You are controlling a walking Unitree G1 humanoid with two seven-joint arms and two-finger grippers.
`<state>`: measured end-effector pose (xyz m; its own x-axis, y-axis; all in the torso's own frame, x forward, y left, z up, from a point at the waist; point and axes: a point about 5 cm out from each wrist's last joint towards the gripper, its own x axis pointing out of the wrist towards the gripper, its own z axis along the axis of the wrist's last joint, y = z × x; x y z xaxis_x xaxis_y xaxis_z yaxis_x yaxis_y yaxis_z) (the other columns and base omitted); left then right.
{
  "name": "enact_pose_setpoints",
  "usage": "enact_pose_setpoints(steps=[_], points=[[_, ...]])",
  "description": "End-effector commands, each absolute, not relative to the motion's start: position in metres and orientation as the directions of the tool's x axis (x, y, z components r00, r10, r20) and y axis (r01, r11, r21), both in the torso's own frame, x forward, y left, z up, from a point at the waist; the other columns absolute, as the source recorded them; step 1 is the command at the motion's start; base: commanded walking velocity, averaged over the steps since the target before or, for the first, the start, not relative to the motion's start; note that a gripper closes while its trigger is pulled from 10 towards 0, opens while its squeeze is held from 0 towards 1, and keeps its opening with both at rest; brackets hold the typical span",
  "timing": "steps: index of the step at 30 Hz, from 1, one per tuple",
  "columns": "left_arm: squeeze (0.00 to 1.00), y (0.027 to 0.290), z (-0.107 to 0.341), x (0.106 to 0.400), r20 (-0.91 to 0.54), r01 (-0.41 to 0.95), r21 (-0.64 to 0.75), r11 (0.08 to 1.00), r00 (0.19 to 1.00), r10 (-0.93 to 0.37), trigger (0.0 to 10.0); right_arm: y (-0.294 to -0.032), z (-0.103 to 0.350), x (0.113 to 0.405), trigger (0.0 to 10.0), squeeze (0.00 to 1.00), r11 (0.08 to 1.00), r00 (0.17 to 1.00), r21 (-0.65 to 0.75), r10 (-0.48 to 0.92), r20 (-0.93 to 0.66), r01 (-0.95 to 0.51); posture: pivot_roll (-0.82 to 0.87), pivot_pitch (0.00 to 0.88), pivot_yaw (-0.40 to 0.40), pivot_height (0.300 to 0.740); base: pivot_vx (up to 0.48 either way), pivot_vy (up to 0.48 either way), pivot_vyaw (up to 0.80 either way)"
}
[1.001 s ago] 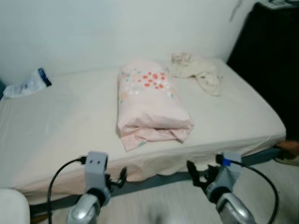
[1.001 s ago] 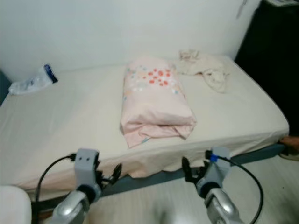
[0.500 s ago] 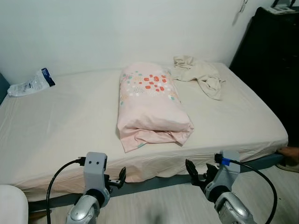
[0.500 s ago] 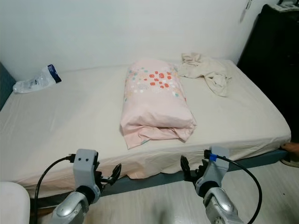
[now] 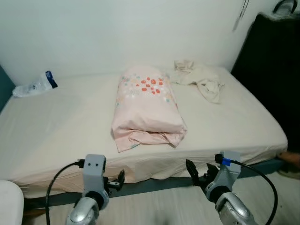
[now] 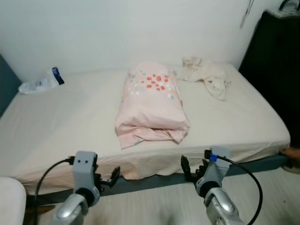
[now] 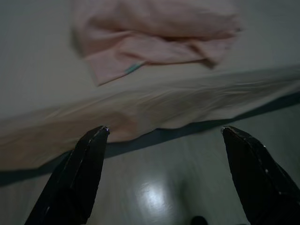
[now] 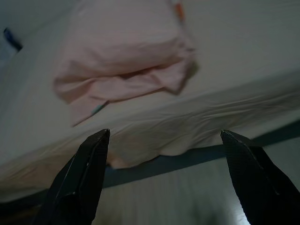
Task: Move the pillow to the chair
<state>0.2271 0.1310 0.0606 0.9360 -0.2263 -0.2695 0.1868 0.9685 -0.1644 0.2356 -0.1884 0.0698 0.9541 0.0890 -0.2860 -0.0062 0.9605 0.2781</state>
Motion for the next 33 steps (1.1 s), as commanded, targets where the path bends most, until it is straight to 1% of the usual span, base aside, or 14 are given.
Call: enact_pose_setpoints(steps=[1,12,33], points=[[0.00,0.1352,0.0578,0.2255,-0.279,0.167,-0.170,0.971,0.937,-0.210,10.0,-0.1876,0.0665,0.2334,10.0,0.00,0.959,0.951,0.282,0.086,-0.298,0.002,-0.03,0.097,0.027,0.740,0.000,0.000,0.00],[0.00,0.1353,0.0594,0.2255,-0.280,0.171,-0.159,0.972,0.937,-0.210,10.0,-0.1875,0.0675,0.2335,10.0,0.00,0.959,0.951,0.284,0.086,-0.296,0.002,-0.03,0.110,0.029,0.740,0.000,0.000,0.00],[0.00,0.1351,0.0603,0.2269,-0.281,0.169,-0.166,0.972,0.936,-0.211,10.0,-0.1870,0.0684,0.2348,10.0,0.00,0.959,0.950,0.283,0.094,-0.299,-0.006,-0.03,0.120,0.030,0.740,0.286,0.000,0.00]])
